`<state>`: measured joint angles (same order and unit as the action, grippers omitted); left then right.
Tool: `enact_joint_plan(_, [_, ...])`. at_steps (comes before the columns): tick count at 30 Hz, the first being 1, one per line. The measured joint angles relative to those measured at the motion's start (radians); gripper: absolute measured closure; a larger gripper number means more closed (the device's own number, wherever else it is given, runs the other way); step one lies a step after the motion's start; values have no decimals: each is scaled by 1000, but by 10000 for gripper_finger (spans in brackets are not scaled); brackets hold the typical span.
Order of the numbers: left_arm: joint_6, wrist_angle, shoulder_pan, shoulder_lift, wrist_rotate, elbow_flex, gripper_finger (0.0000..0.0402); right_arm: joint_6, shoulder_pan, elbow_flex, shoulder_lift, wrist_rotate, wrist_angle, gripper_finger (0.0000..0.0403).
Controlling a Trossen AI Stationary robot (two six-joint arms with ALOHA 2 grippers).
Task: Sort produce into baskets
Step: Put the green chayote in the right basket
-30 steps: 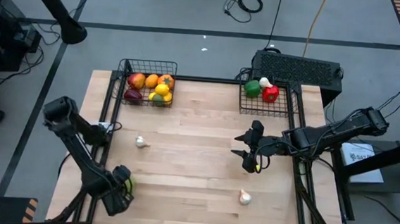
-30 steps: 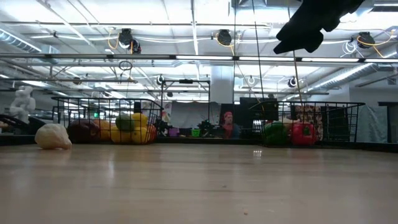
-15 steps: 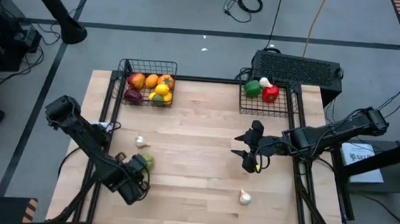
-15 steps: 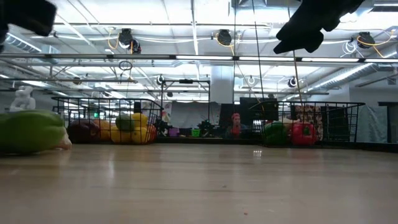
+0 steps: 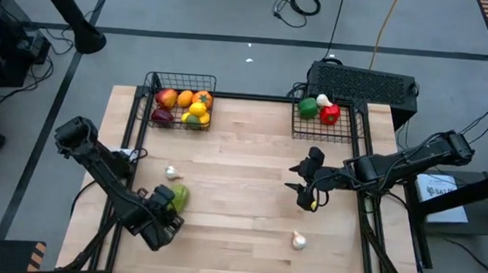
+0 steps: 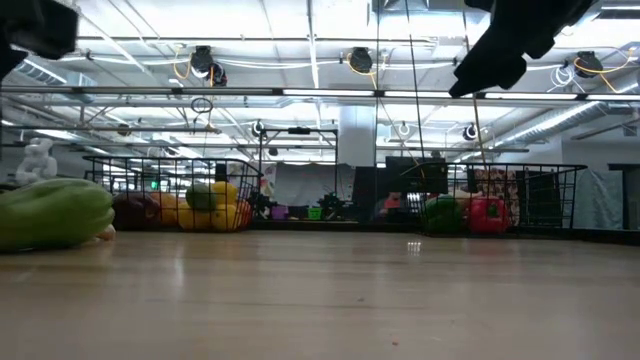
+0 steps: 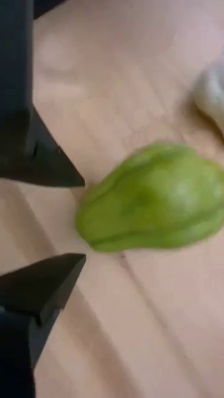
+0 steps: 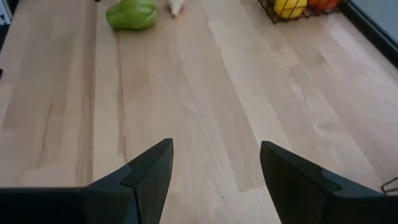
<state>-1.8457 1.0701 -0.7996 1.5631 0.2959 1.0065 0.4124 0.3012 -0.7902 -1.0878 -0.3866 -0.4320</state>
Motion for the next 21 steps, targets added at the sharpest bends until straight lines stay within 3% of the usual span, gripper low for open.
enact_joint_plan(4, [-243, 5, -41, 15, 60, -4, 160, 12, 0, 0, 0, 0, -11, 170])
enact_joint_plan(7, [-315, -11, -59, 33, 63, -4, 141, 12, 0, 0, 0, 0, -13, 170])
enact_joint_plan(14, [-268, -94, -58, 116, 50, -4, 113, 6, 0, 0, 0, 0, -13, 170])
enact_joint_plan(18, [-269, -80, -49, 141, 11, -4, 79, 14, 0, 0, 0, 0, -14, 170])
enact_joint_plan(21, [-268, -71, -52, 142, 39, -4, 47, 15, 0, 0, 0, 0, -14, 170])
